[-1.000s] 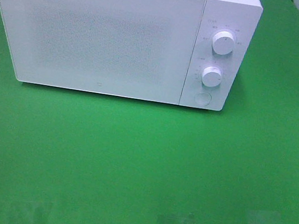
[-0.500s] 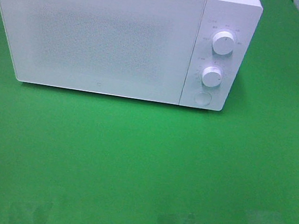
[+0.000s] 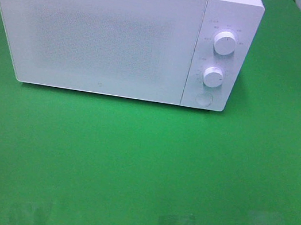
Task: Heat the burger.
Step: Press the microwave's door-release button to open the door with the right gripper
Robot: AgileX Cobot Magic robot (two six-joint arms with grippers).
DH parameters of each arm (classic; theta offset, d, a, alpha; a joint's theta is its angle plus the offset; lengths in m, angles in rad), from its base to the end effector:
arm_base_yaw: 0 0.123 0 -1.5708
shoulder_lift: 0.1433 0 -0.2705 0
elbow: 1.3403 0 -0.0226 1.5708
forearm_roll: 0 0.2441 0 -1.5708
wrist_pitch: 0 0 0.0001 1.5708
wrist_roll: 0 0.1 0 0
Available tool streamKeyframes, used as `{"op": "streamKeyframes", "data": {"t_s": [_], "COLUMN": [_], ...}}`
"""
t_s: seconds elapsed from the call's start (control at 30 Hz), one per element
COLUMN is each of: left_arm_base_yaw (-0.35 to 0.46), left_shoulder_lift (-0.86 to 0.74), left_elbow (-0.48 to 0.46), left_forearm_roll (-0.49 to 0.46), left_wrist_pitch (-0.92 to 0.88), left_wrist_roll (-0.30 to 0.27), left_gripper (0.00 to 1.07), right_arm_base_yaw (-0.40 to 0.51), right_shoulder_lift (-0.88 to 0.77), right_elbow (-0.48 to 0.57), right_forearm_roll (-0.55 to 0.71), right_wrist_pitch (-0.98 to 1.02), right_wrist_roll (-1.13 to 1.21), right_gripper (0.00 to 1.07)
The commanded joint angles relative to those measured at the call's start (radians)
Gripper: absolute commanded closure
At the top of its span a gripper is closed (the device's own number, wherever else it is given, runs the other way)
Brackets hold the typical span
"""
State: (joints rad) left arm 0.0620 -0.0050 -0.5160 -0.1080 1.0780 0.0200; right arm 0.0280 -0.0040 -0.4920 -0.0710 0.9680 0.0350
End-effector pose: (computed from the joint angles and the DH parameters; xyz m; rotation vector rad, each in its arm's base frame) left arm 0.0089 -0.0090 0.2734 -0.0353 2.0365 -0.0776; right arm 0.0161 -0.0054 0.2764 0.0060 1.9540 -0.0422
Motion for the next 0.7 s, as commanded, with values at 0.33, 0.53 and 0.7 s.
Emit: {"op": "streamKeyframes", "data": {"t_s": [0.33,0.53,0.7], "left_arm_base_yaw": [0.001,0.001,0.001], "left_shoulder_lift": [-0.005,-0.005,-0.005], "left_elbow": [0.000,0.000,0.000], "left_forearm_roll": [-0.004,-0.004,-0.004], "left_wrist_pitch": [-0.013,-0.013,-0.013], "left_wrist_roll": [-0.004,-0.004,-0.004], "left_gripper": [0.08,0.08,0.08], "right_arm_base_yaw": [-0.004,-0.004,-0.003], "right_shoulder_lift": [-0.027,-0.027,-0.025], "right_elbow": [0.002,0.002,-0.011], "right_forearm_roll": [0.005,0.004,0.005], "right_wrist_pitch": [-0.006,-0.006,-0.023], "right_wrist_roll": [0.002,0.004,0.007], "right_gripper": [0.31,0.32,0.32]}}
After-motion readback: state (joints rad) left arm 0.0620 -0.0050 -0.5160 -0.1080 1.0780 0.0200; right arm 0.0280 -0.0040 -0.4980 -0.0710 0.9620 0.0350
